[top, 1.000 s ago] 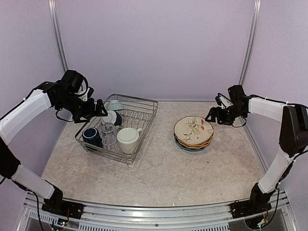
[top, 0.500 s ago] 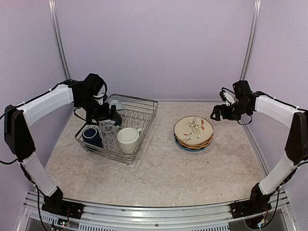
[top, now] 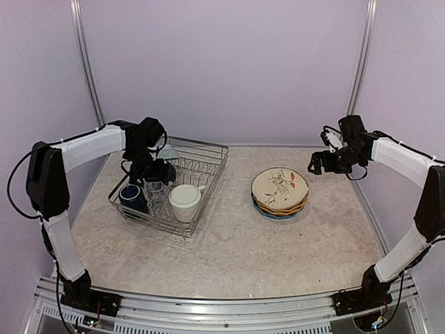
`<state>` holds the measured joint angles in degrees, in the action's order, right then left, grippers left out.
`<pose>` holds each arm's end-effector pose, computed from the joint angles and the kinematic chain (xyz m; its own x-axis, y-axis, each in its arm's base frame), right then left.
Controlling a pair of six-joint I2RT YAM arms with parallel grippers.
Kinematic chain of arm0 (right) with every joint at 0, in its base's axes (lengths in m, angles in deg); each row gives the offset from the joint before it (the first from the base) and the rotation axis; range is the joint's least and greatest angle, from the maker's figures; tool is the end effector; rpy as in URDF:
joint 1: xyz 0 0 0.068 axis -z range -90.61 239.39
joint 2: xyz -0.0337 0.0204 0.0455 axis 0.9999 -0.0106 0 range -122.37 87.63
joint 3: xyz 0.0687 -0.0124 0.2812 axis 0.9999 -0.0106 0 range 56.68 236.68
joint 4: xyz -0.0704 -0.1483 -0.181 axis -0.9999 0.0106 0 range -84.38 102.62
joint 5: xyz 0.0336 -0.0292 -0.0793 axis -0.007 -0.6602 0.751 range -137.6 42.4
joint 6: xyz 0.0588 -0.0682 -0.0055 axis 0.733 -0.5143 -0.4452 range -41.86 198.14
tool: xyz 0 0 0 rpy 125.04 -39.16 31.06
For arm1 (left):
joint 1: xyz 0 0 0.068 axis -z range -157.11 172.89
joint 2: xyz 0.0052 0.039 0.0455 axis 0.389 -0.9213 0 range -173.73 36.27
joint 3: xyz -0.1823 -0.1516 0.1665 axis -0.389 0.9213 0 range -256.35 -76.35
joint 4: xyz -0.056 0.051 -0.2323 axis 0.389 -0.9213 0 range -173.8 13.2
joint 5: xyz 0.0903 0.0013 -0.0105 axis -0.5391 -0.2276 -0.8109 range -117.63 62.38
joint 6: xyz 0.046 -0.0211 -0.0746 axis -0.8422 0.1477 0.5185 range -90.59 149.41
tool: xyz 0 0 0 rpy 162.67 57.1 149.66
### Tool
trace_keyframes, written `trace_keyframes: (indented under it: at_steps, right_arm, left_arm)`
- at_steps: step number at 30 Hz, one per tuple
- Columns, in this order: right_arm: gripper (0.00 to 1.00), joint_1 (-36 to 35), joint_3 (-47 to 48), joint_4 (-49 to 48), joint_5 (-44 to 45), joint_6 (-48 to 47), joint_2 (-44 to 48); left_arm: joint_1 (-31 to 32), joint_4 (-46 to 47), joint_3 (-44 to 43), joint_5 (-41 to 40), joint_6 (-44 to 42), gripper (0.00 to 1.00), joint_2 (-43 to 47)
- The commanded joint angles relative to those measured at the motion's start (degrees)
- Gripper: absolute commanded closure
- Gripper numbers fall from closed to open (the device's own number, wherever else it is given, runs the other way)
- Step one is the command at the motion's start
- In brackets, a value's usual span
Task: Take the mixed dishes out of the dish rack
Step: Grab the cup from the dish rack.
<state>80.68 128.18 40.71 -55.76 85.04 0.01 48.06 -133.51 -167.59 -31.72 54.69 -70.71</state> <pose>0.3335 0.0627 0.2696 -0.7934 -0.0013 -0.6087 -0.1436 0.9722 0.1851 0.3492 -0.1577 0.2318 -0.9531 -0.0227 -0.3018 -0.0025 0.9977 -0.0673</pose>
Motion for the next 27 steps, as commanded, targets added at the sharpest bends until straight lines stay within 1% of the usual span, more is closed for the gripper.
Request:
trace_keyframes:
  at_steps: [1,6,7,10,12,14,17,20,24,27]
  right_arm:
    - [0.00,0.09,-1.01,0.83,-1.33,1.04,2.06]
    - [0.00,0.07,-1.43,0.51,-2.09,1.00,2.12]
    - [0.00,0.09,-1.31,0.57,-2.14,0.93,1.91]
    - [0.00,0.16,-0.32,1.31,-1.65,0.79,1.42]
    - [0.00,0.09,0.12,1.51,-1.93,1.06,1.67]
    - [0.00,0.09,-0.14,1.03,-2.73,1.82,2.29]
    - [0.00,-0.03,-0.93,-0.02,-4.17,2.66,3.15]
    - [0.00,-0.29,-1.51,-0.74,-5.40,2.41,3.61]
    - [0.00,-1.06,-1.34,-1.20,-5.79,1.95,3.94]
    - [0.00,-2.44,-1.02,-2.08,-6.41,3.56,3.86]
  left_arm:
    - [1.26,-1.92,-1.70,-4.73,-0.32,0.14,-2.28]
    - [2.66,-2.27,-2.70,-4.48,0.05,0.17,-5.11]
    - [2.73,-2.34,-3.00,-4.28,-0.04,0.20,-5.57]
    - [2.61,-2.72,-3.69,-4.72,-0.23,0.34,-6.50]
    - [2.58,-2.52,-3.60,-4.42,-0.23,0.44,-6.06]
    - [2.64,-2.76,-3.59,-3.97,-0.32,0.51,-4.98]
    - [2.98,-4.22,-4.12,-4.34,-0.38,0.62,-2.44]
    - [3.13,-6.48,-5.02,-4.61,-0.96,0.70,1.59]
    - [2.68,-7.98,-6.09,-3.48,-1.78,0.73,7.63]
    - [2.06,-8.16,-7.39,-1.23,-1.99,0.77,11.79]
